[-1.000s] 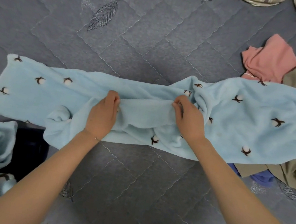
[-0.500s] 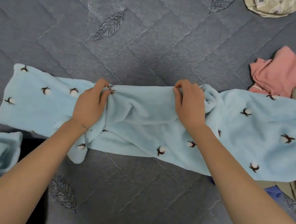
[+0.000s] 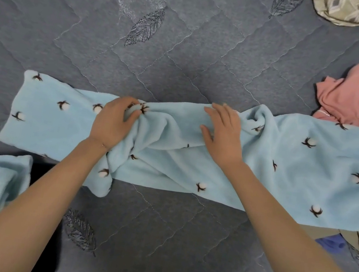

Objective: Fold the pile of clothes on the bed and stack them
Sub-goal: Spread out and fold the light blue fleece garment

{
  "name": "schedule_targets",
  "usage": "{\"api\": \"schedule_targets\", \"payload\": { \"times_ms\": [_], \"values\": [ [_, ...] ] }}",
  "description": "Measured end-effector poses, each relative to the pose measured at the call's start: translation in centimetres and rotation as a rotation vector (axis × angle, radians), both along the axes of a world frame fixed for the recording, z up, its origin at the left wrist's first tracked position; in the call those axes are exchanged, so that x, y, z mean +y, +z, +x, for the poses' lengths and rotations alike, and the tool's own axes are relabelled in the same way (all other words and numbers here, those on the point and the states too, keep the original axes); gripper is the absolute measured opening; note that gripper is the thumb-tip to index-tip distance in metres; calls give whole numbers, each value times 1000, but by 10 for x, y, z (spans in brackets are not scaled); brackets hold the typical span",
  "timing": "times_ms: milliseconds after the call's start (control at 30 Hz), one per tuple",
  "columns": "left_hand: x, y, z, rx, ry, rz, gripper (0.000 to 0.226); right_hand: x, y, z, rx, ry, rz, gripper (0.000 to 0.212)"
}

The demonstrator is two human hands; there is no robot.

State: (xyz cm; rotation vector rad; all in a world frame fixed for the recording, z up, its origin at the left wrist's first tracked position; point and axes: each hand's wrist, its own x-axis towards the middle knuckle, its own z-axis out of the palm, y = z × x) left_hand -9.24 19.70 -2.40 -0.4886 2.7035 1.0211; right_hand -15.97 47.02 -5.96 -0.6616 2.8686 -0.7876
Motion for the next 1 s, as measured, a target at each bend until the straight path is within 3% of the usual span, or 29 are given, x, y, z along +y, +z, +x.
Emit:
{"api": "schedule_targets", "payload": {
  "times_ms": [300, 600, 700, 833, 1000],
  "values": [
    [-12, 14, 43, 160, 58, -136, 37, -49, 15, 24, -167, 144, 21, 49],
    [-25, -1, 98, 4, -124, -271, 59, -118, 19, 43, -138, 359, 102, 57],
    [-31, -3, 105, -43, -126, -300, 46, -131, 20, 50, -150, 364, 109, 65],
    [-47, 7, 98, 46, -70, -212, 15, -143, 26, 53, -162, 350, 97, 67],
    [-73, 27, 83, 176, -79, -171, 17, -163, 33, 57, -84, 345, -4, 40]
  ]
}}
